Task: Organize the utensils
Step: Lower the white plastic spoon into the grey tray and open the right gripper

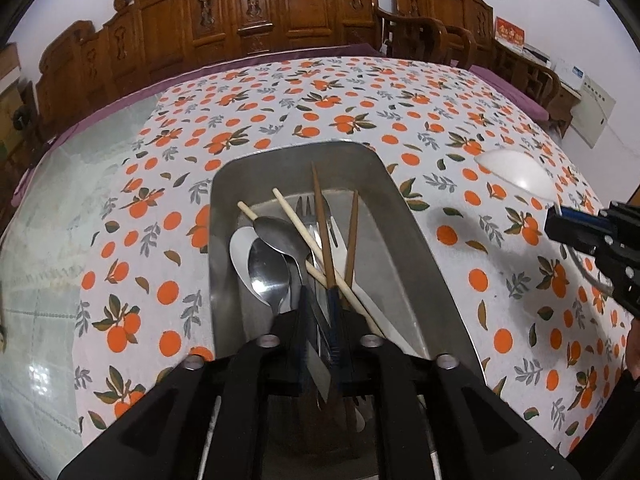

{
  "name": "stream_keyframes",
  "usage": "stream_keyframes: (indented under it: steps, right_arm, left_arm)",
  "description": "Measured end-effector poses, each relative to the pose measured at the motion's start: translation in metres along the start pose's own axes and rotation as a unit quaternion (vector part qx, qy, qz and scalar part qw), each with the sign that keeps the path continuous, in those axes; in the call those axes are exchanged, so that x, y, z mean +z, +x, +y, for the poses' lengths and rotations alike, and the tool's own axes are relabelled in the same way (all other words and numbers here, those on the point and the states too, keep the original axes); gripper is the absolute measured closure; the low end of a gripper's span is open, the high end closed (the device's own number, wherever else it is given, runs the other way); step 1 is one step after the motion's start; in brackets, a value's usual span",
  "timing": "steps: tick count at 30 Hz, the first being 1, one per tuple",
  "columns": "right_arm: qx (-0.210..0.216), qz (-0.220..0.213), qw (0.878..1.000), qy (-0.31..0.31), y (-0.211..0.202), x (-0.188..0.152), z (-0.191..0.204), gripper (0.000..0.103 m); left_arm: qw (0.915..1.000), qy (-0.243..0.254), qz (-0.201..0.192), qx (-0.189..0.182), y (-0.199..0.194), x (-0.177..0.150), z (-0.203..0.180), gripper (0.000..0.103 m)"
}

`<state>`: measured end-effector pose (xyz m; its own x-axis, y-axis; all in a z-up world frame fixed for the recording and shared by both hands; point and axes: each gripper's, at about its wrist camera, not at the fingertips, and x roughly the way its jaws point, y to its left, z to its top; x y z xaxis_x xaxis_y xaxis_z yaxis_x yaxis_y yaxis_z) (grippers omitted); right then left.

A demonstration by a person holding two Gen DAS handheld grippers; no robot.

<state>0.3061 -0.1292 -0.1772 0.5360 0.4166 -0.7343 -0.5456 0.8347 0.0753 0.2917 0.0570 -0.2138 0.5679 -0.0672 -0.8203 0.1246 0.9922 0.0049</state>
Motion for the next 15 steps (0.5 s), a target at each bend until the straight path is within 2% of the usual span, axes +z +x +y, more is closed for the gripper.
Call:
stream_keyframes:
  steps: [13, 15]
  right_arm:
    - [0.028, -0.003, 0.999, 0.016, 0.009, 0.012, 0.034, 0.093]
    - [0.03, -0.003, 0.999, 0.014, 0.011, 0.016, 0.042, 0.093]
  left_arm:
    - [0.9969, -0.053, -0.058, 0.009, -0.036, 0.013, 0.042, 0.047]
    - [0.9959, -0.058, -0.067, 0.015, -0.041, 0.015, 0.049, 0.045]
